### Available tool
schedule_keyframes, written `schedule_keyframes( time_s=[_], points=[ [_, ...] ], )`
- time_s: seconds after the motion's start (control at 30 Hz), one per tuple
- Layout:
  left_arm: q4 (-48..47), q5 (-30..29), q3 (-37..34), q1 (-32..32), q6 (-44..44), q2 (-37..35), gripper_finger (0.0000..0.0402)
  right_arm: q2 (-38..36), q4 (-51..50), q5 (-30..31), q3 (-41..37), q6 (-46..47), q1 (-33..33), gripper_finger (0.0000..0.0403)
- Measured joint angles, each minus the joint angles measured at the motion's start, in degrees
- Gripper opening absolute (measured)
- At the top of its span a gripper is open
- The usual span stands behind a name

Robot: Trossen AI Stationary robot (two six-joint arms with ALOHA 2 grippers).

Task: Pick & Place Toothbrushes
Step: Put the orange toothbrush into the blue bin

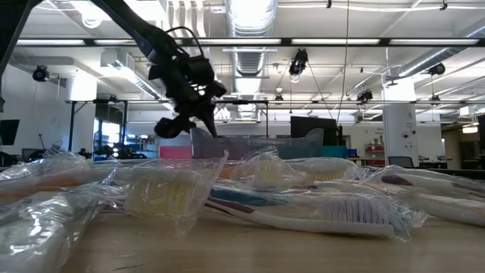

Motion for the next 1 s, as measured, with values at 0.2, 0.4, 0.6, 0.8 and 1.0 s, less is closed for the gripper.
schedule_keyframes(
  time_s=[0.2,0.4,0.6,0.8,1.0],
  points=[
    [-0.1,4.4,1.8,0.0,3.4,-0.3,0.0137,0.0,0.0,0.0,0.0,0.7,0.0,0.0144],
    [0.0,4.7,2.0,-0.1,5.6,-4.6,0.0136,0.0,0.1,0.0,0.0,1.2,0.0,0.014],
    [0.0,-0.4,2.0,-2.2,7.0,-13.1,0.0136,0.0,0.1,0.0,0.0,3.5,0.0,0.0119],
    [0.0,-9.9,1.9,-8.1,8.6,-22.7,0.0136,0.0,0.1,0.0,0.0,3.5,0.0,0.0096],
    [0.2,-21.6,1.9,-16.6,10.5,-30.6,0.0136,0.0,0.1,0.0,0.0,3.5,0.0,0.0074]
  ],
)
